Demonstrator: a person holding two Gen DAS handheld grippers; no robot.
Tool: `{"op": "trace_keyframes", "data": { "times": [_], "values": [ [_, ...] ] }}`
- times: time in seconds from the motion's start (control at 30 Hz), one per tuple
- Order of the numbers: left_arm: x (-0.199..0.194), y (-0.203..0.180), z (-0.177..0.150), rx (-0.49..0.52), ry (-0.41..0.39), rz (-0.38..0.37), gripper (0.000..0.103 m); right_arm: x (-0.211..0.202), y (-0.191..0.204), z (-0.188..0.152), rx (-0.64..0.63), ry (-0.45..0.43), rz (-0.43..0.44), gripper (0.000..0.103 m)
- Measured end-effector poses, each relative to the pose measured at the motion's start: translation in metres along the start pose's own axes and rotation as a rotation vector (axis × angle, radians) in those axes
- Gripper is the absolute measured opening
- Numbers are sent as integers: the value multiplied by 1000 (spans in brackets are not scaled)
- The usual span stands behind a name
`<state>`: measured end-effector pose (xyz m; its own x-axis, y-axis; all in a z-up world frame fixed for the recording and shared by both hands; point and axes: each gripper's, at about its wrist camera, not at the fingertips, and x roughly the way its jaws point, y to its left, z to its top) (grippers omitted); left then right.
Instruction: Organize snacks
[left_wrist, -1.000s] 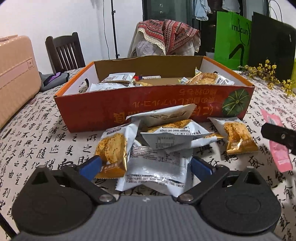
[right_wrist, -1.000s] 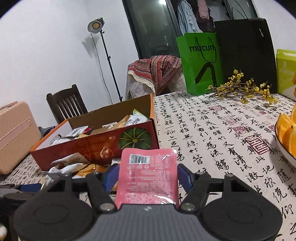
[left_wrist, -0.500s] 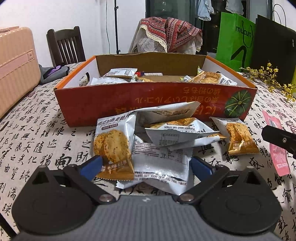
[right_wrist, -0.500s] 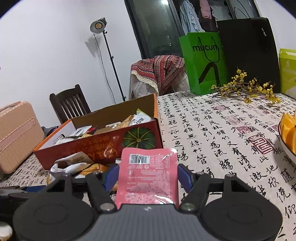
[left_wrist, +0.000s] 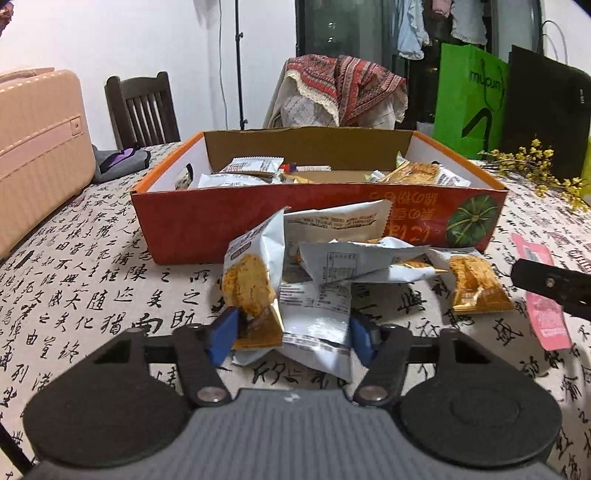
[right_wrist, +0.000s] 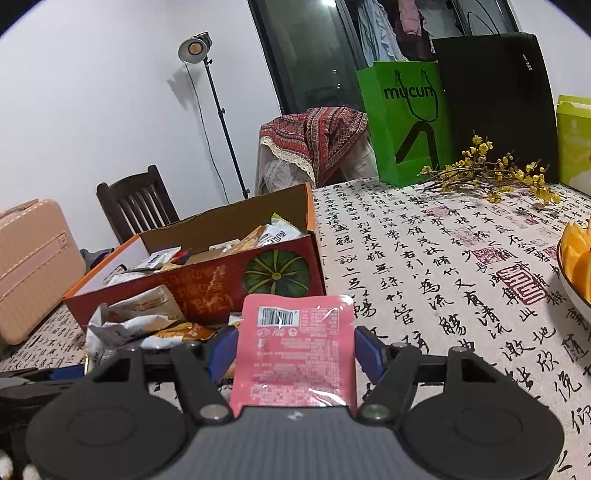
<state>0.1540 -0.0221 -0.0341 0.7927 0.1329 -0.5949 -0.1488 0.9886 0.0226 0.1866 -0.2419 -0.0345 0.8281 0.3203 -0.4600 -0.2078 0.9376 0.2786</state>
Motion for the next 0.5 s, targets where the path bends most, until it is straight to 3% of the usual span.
{"op": "trace_keyframes", "data": {
  "times": [0.33, 0.5],
  "values": [
    [-34, 17, -3, -9, -75, -54, 26, -5, 4, 0, -19, -18, -33, 68],
    [-52, 34, -3, -36, -106, -68, 20, -17, 8, -3, -28, -38, -22, 68]
  ]
}}
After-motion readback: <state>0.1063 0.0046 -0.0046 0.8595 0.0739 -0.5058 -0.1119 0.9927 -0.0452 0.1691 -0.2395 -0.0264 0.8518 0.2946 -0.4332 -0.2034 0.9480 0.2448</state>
